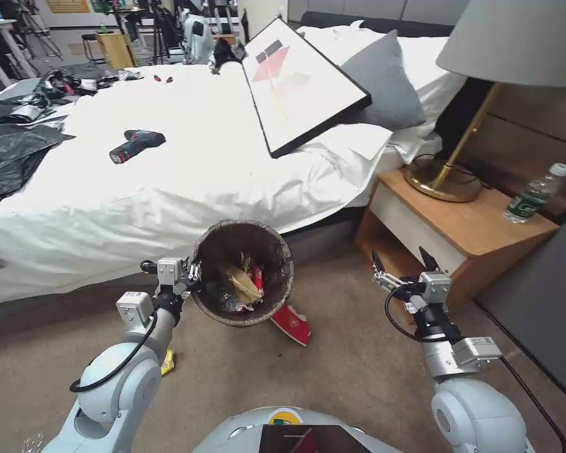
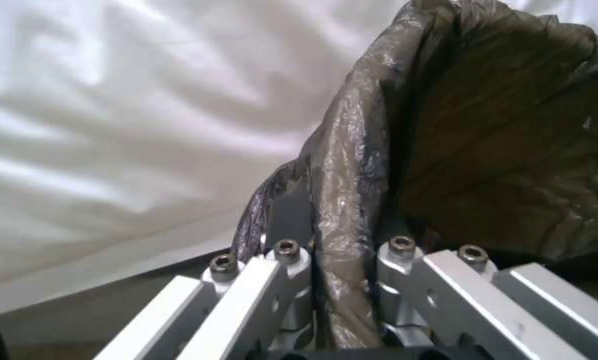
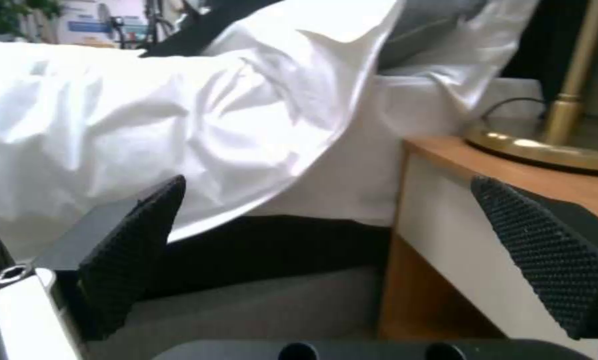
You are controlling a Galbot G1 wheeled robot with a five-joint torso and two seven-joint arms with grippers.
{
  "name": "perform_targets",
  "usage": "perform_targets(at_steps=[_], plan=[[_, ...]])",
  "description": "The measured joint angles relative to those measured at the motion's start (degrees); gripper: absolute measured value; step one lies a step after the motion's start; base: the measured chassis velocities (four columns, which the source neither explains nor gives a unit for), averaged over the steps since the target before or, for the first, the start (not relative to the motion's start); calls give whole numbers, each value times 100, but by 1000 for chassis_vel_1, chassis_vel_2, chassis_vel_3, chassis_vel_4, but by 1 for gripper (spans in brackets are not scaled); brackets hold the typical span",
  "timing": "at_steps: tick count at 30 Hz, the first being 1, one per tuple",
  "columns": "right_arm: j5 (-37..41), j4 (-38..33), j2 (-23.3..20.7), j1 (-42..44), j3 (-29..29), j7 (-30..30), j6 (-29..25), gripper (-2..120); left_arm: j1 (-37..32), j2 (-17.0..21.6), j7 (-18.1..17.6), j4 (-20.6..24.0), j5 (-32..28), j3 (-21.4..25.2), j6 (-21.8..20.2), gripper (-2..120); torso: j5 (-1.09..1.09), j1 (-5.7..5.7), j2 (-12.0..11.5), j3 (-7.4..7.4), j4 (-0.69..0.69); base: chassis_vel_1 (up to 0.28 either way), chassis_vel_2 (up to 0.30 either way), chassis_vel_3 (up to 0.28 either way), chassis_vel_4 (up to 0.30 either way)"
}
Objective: Pick up the trash bin, then pick up the garbage from the floor and place it into the trash bin.
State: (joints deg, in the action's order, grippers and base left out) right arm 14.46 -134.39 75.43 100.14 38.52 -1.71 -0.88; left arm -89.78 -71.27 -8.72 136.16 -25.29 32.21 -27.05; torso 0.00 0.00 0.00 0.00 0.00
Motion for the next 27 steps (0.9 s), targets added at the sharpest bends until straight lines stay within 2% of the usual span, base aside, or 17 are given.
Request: perform_targets(at_steps=[27], plan=[[1, 46, -53, -8, -22, -12, 4, 100, -26, 9, -5, -4, 1, -34, 84, 7, 0, 0, 0, 0, 0, 73, 76, 76, 69]])
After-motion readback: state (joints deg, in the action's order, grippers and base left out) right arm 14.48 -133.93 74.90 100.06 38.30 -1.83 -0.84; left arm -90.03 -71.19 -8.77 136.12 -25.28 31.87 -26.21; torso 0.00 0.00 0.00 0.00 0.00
